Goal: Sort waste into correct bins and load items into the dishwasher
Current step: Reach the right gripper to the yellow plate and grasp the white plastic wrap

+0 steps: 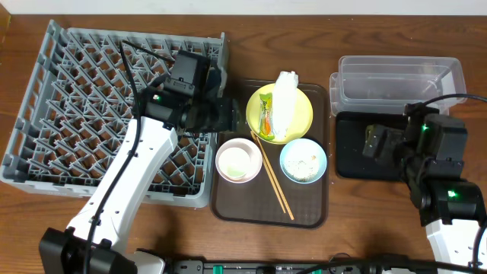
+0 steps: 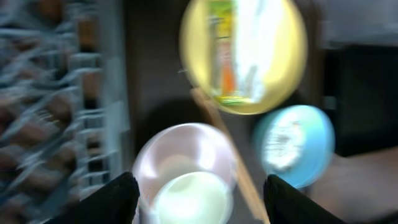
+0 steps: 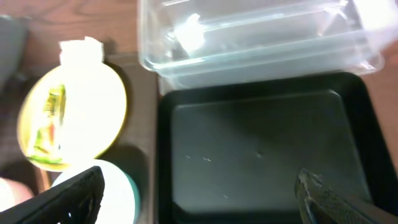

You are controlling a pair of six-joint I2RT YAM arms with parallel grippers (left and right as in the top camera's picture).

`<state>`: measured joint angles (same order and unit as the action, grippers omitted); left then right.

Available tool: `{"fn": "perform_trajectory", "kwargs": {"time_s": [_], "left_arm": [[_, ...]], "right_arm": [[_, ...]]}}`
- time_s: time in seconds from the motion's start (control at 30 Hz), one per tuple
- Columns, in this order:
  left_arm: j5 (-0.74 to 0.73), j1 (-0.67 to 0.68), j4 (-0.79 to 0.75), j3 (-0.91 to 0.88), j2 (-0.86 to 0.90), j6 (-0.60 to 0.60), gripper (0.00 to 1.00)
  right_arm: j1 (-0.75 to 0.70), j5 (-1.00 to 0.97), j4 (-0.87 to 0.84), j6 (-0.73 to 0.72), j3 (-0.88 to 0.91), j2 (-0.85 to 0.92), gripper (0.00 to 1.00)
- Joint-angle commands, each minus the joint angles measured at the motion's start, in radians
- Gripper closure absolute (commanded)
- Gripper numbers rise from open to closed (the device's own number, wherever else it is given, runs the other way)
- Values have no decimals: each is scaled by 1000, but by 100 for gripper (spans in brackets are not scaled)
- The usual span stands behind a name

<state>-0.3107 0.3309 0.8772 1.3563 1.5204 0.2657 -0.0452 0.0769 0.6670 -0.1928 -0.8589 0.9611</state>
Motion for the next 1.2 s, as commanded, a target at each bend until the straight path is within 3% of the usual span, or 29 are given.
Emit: {"fn": "perform_trajectory", "kwargs": {"time_s": [0.0,0.27,0.5,0.73,0.9,1.07,1.17], "left_arm": [[235,-5,45,18,-65,-2,32],[410,-16,153,18,-178,-1,31],[437,-21,226,18,-187,19,31],[590,-21,296,18,-187,120,30],[597,-21,310,18,-187,183,30],[718,-21,366,18,-187,308,30],[736,-21,383,18,-187,324,30]], "right_arm": [[-6,112,-31,19,-19,7,6],[57,141,-37,38,-65,100,9],[173,137,-20,45,-193,245,9],[283,76,-22,44,-285,402,9],[359,1,-34,33,-328,500,9],[419,-56,-75,32,-365,594,9],[444,-80,-116,-3,-375,650,9]]}}
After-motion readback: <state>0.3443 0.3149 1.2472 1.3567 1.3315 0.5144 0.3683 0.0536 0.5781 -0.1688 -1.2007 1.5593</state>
